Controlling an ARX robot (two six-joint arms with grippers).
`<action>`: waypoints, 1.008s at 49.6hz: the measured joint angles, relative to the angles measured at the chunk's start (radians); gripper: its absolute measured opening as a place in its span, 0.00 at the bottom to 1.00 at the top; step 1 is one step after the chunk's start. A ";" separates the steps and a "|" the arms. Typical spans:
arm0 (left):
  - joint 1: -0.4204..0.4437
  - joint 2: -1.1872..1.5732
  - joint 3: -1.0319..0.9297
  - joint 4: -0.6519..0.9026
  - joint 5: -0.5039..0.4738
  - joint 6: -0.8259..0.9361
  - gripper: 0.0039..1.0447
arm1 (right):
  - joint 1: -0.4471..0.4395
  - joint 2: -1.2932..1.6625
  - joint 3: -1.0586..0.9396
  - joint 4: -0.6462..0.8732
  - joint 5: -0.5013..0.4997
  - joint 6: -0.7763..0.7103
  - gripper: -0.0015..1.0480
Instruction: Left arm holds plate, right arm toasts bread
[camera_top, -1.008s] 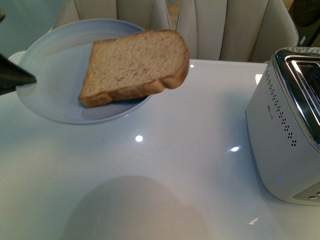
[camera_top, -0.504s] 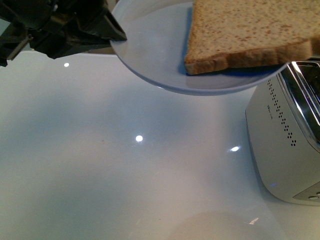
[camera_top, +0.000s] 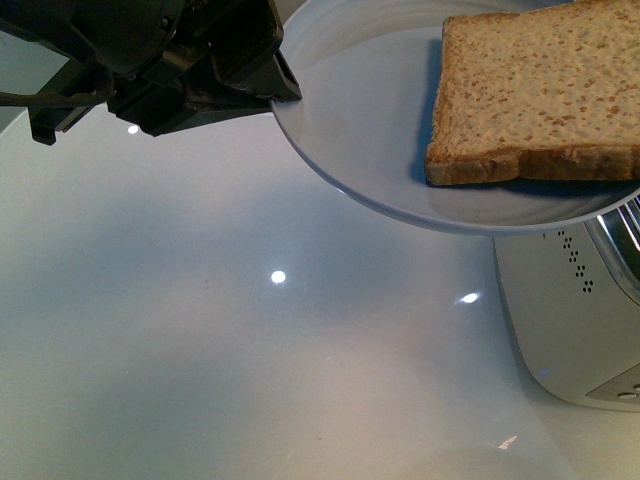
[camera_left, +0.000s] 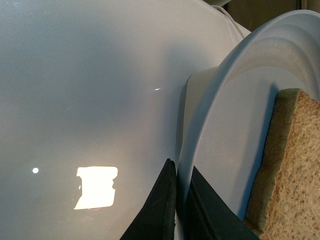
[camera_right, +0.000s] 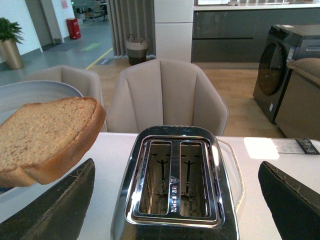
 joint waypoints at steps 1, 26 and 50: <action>0.000 0.000 0.000 0.000 0.000 0.000 0.03 | 0.000 0.000 0.000 0.000 0.000 0.000 0.92; 0.000 0.000 0.000 0.000 0.000 -0.002 0.03 | 0.000 0.000 0.000 0.000 0.000 0.000 0.92; 0.000 0.000 0.000 0.000 0.000 -0.002 0.03 | 0.000 0.000 0.000 0.000 0.000 0.000 0.92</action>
